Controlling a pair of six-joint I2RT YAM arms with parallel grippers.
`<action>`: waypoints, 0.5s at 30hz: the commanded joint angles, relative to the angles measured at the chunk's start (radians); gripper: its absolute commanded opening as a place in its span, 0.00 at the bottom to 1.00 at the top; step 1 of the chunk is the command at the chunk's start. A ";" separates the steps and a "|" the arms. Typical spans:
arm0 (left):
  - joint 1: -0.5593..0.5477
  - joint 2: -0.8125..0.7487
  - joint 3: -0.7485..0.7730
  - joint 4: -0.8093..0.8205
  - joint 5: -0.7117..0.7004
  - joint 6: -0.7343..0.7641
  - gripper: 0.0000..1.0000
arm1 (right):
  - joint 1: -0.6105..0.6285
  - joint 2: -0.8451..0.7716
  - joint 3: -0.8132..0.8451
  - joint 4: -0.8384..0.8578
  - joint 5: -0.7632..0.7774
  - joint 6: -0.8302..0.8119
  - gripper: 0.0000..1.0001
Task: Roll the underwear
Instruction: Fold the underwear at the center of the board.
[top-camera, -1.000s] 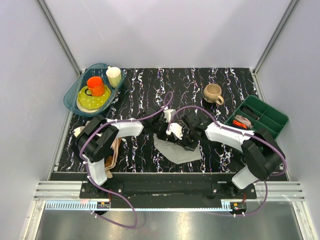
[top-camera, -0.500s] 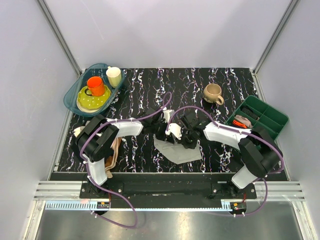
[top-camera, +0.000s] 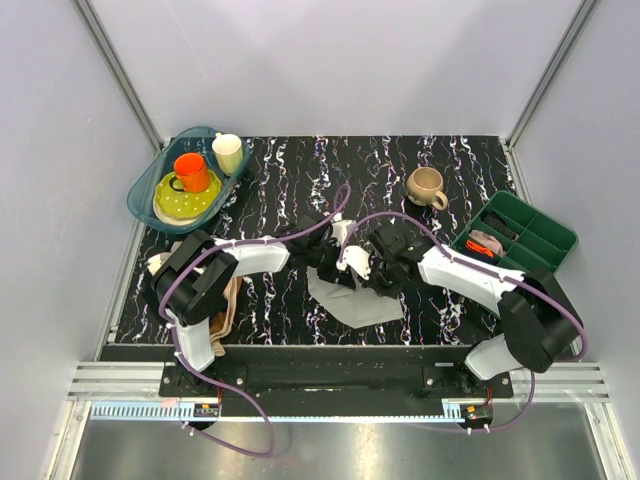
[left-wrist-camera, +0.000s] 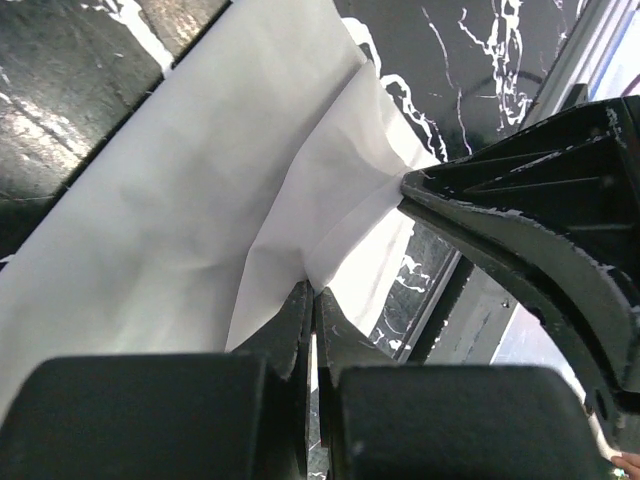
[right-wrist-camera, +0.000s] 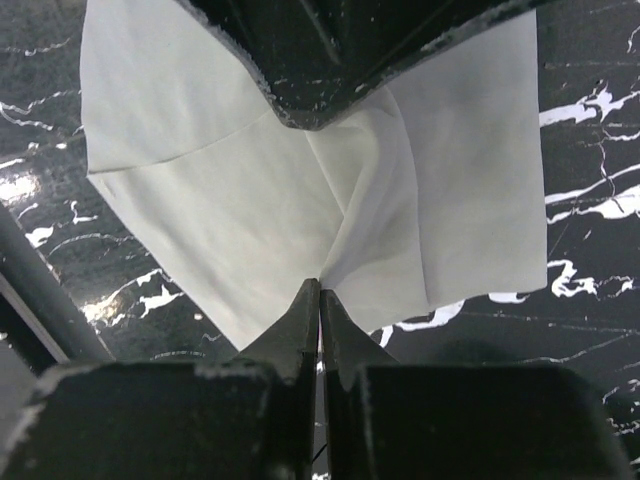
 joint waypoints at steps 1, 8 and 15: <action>-0.013 -0.066 0.036 0.033 0.069 0.022 0.00 | 0.000 -0.071 0.018 -0.080 -0.010 -0.037 0.04; -0.064 -0.104 0.030 -0.027 0.090 0.045 0.00 | -0.009 -0.166 -0.008 -0.196 -0.039 -0.169 0.04; -0.127 -0.091 0.030 -0.045 0.098 0.039 0.00 | -0.012 -0.232 -0.068 -0.256 -0.076 -0.244 0.04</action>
